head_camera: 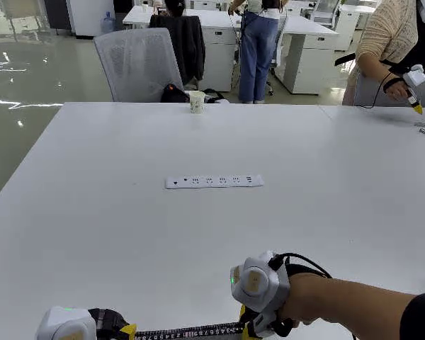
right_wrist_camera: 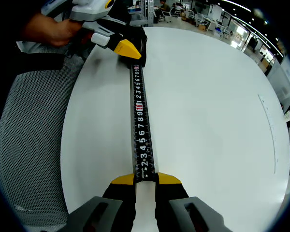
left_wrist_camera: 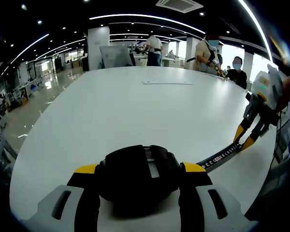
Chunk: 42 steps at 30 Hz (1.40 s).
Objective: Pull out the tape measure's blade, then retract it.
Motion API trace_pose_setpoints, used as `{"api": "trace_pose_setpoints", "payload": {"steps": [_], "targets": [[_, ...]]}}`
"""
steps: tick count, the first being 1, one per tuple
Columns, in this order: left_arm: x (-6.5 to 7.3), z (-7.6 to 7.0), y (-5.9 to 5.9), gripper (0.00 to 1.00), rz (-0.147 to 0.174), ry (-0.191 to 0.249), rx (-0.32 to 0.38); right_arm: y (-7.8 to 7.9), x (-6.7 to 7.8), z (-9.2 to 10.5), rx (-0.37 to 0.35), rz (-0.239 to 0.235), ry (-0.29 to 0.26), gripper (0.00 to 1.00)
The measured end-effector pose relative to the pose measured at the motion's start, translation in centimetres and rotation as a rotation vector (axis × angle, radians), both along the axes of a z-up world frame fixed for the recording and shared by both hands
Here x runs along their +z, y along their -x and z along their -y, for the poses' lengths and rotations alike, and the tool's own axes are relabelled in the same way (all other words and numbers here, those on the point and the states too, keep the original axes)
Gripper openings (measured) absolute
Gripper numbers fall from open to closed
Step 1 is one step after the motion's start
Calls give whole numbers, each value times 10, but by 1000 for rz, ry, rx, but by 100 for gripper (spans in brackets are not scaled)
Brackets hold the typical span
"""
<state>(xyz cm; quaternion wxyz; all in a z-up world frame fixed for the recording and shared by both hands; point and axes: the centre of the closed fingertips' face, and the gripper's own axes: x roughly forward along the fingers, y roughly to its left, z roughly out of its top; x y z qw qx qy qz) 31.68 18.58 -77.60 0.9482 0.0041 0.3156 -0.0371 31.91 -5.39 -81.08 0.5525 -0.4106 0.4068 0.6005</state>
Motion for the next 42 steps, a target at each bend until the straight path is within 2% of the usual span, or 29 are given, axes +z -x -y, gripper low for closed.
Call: {"api": "trace_pose_setpoints", "payload": {"steps": [42], "targets": [[-1,1,0,61,-9,1,-6,1,-1,-13,2,1,-18,11]]}}
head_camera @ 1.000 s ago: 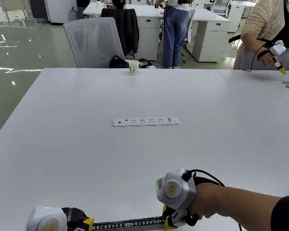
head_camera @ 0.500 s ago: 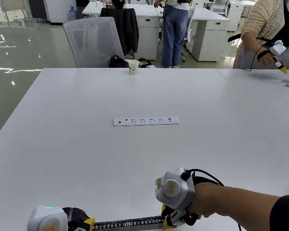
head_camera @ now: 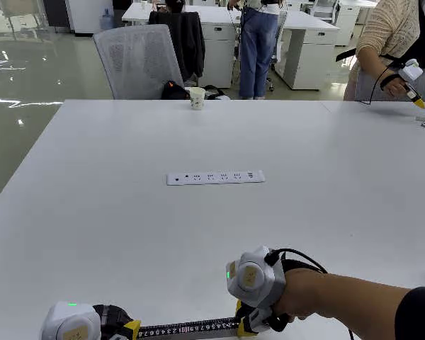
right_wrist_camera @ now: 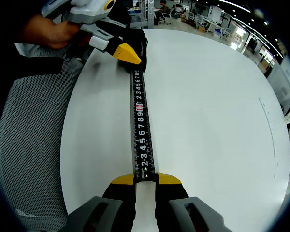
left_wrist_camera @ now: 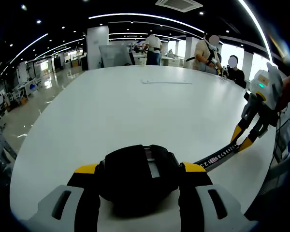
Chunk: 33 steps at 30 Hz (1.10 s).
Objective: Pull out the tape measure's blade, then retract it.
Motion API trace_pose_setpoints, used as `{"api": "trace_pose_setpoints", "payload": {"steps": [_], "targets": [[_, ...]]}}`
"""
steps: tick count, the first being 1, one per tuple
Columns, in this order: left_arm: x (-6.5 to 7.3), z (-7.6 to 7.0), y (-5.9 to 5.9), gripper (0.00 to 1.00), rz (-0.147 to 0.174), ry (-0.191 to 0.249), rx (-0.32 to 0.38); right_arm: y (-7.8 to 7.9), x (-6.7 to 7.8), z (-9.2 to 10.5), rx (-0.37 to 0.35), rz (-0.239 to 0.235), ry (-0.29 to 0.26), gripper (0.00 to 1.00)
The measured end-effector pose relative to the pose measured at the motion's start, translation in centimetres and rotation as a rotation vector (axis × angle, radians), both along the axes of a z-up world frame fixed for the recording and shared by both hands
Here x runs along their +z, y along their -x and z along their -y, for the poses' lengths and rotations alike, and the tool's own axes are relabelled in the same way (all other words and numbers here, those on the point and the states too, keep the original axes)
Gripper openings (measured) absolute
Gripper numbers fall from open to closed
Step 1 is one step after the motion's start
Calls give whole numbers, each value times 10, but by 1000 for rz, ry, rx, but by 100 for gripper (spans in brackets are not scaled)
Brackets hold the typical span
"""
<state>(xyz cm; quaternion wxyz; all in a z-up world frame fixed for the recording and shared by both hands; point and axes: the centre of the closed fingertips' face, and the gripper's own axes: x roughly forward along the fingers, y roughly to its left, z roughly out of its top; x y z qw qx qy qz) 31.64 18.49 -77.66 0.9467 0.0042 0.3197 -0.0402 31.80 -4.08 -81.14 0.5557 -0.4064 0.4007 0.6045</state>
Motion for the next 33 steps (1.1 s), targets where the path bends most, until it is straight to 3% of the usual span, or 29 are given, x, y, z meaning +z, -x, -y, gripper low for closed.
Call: {"api": "trace_pose_setpoints", "payload": {"steps": [33], "targets": [[-1,-1,0,61,-9,1,-4,1,0,-12,2,0,-17,11]]}}
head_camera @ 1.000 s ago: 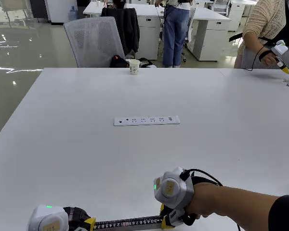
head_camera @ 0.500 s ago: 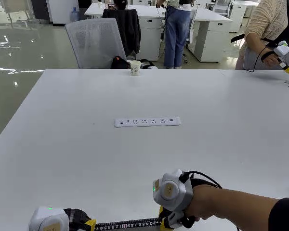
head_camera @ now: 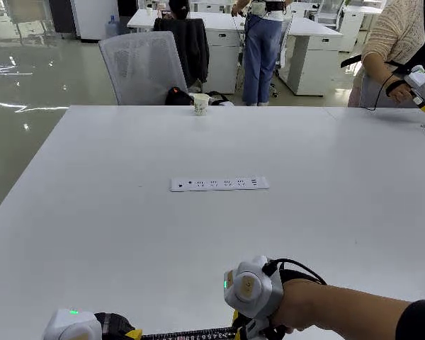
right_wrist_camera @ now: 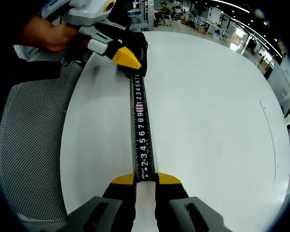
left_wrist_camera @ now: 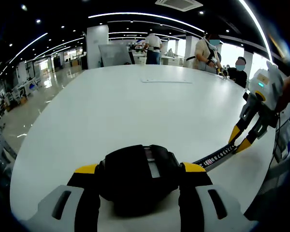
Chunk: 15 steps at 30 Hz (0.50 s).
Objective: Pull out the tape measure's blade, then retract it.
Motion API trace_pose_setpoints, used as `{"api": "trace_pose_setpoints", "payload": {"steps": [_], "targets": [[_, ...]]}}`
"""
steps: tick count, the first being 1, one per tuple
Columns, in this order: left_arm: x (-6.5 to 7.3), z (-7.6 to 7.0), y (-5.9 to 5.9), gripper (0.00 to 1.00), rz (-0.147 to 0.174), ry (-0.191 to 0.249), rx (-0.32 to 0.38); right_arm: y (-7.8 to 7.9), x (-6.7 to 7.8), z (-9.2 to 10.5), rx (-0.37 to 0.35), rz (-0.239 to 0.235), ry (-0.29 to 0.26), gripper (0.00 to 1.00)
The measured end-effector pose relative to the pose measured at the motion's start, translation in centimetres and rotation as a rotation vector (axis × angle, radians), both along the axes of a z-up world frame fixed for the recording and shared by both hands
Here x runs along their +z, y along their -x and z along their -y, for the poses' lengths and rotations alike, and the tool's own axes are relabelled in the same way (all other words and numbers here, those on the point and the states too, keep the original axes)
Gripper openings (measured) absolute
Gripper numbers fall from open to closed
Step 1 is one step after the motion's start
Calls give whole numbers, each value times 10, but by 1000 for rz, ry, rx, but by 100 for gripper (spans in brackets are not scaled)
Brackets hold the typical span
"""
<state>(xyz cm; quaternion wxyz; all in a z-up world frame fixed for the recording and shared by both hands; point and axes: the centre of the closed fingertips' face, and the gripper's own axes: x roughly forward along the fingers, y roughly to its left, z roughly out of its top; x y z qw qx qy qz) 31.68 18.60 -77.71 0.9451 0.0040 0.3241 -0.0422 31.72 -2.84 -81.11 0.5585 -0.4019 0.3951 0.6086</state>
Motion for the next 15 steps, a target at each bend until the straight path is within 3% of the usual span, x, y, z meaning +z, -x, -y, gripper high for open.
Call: {"api": "trace_pose_setpoints", "payload": {"steps": [15], "targets": [[0,0,1,61,-1,1,-1,1,1,-5,9,-1,-1,11]]}}
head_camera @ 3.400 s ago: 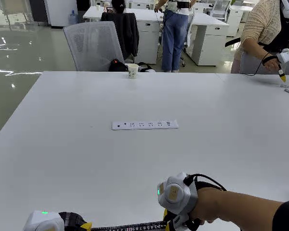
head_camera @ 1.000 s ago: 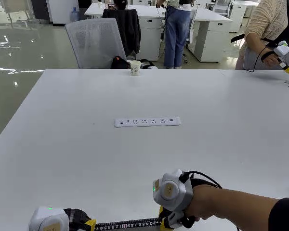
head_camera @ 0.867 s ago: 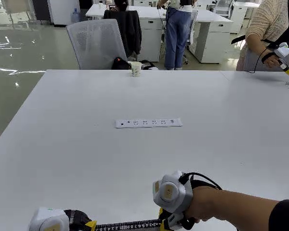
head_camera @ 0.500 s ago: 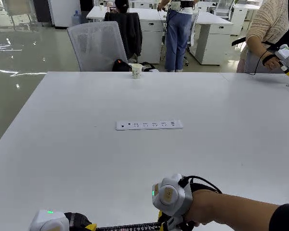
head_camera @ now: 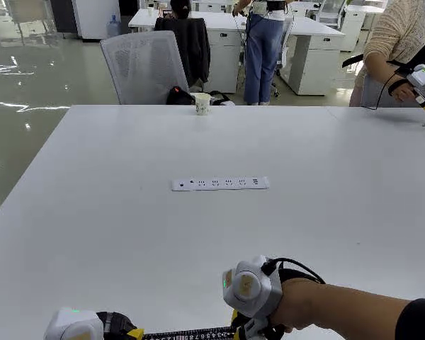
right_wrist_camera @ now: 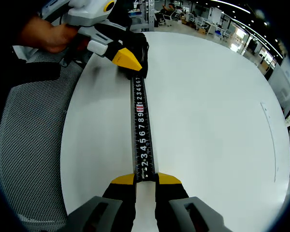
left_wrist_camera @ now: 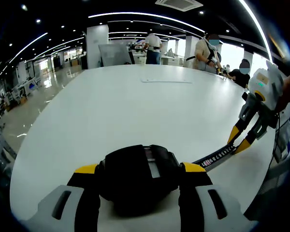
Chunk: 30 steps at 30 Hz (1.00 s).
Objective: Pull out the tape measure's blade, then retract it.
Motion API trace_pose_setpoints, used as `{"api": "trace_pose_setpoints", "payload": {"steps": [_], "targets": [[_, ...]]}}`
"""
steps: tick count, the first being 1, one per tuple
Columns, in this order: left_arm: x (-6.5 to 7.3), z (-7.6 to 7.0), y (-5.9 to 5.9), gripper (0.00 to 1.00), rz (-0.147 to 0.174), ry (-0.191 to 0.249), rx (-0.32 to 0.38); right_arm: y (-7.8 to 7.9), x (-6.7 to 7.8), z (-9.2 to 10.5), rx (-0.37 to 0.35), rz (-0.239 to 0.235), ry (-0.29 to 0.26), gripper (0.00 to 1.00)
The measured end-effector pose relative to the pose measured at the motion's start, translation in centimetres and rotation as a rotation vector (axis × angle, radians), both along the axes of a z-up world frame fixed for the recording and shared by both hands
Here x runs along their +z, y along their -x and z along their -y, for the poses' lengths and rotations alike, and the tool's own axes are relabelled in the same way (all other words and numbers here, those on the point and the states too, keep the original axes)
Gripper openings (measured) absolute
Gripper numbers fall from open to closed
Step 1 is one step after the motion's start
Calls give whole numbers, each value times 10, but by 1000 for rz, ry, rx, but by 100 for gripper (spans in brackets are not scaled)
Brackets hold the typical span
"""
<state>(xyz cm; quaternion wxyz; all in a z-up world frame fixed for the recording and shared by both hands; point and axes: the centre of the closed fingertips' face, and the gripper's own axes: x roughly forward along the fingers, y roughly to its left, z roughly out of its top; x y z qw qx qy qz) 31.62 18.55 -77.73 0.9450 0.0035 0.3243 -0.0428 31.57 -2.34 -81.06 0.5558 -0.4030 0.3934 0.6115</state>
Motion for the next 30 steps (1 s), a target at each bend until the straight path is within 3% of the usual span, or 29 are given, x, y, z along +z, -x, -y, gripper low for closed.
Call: {"api": "trace_pose_setpoints", "payload": {"steps": [30], "targets": [[-1,0,0,61,1,4,-2,0,-1,-10,1,-3,-16,11]]}}
